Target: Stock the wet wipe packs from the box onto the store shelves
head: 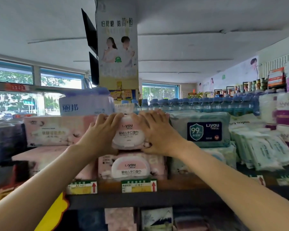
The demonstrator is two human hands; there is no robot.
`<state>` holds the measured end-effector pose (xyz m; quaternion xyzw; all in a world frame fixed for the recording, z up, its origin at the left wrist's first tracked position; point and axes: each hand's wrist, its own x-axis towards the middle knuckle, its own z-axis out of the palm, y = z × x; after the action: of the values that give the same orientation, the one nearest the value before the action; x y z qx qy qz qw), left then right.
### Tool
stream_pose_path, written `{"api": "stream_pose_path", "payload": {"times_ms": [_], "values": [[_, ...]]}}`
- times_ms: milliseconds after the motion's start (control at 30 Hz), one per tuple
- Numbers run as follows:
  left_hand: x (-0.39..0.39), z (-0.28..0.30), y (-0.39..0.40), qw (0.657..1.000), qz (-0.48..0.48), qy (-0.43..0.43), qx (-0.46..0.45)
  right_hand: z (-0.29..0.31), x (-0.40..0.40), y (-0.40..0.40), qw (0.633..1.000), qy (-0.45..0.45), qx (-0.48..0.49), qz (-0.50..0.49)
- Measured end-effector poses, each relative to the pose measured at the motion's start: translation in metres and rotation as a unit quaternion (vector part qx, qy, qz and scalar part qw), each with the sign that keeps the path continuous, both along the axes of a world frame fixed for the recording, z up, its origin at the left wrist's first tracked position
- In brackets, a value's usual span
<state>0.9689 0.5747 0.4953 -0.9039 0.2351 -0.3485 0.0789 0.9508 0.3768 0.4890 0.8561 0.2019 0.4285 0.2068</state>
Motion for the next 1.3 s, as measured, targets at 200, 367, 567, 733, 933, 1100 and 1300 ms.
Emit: {"api": "stream_pose_path", "payload": {"times_ms": [200, 367, 567, 733, 933, 1100, 1300], "values": [[-0.023, 0.011, -0.009, 0.996, 0.027, 0.084, -0.013, 0.014, -0.033, 0.001, 0.993, 0.118, 0.003, -0.001], [-0.047, -0.016, -0.033, 0.996, -0.059, -0.020, -0.061, 0.002, -0.058, -0.002, 0.992, 0.093, 0.073, -0.042], [-0.078, -0.064, -0.098, 0.980, -0.190, -0.046, -0.036, -0.031, -0.140, -0.059, 0.986, 0.056, 0.139, -0.066], [-0.159, -0.102, -0.211, 0.939, -0.330, 0.080, 0.052, -0.074, -0.257, -0.145, 0.919, 0.161, 0.213, -0.290], [-0.337, -0.193, -0.349, 0.811, -0.527, 0.136, 0.215, -0.193, -0.497, -0.244, 0.684, 0.353, 0.389, -0.506], [-0.519, -0.304, -0.406, 0.671, -0.633, 0.149, 0.356, -0.322, -0.715, -0.234, 0.475, 0.384, 0.499, -0.615], [-0.700, -0.434, -0.448, 0.544, -0.681, 0.164, 0.462, -0.477, -0.907, -0.196, 0.294, 0.398, 0.601, -0.627]]}}
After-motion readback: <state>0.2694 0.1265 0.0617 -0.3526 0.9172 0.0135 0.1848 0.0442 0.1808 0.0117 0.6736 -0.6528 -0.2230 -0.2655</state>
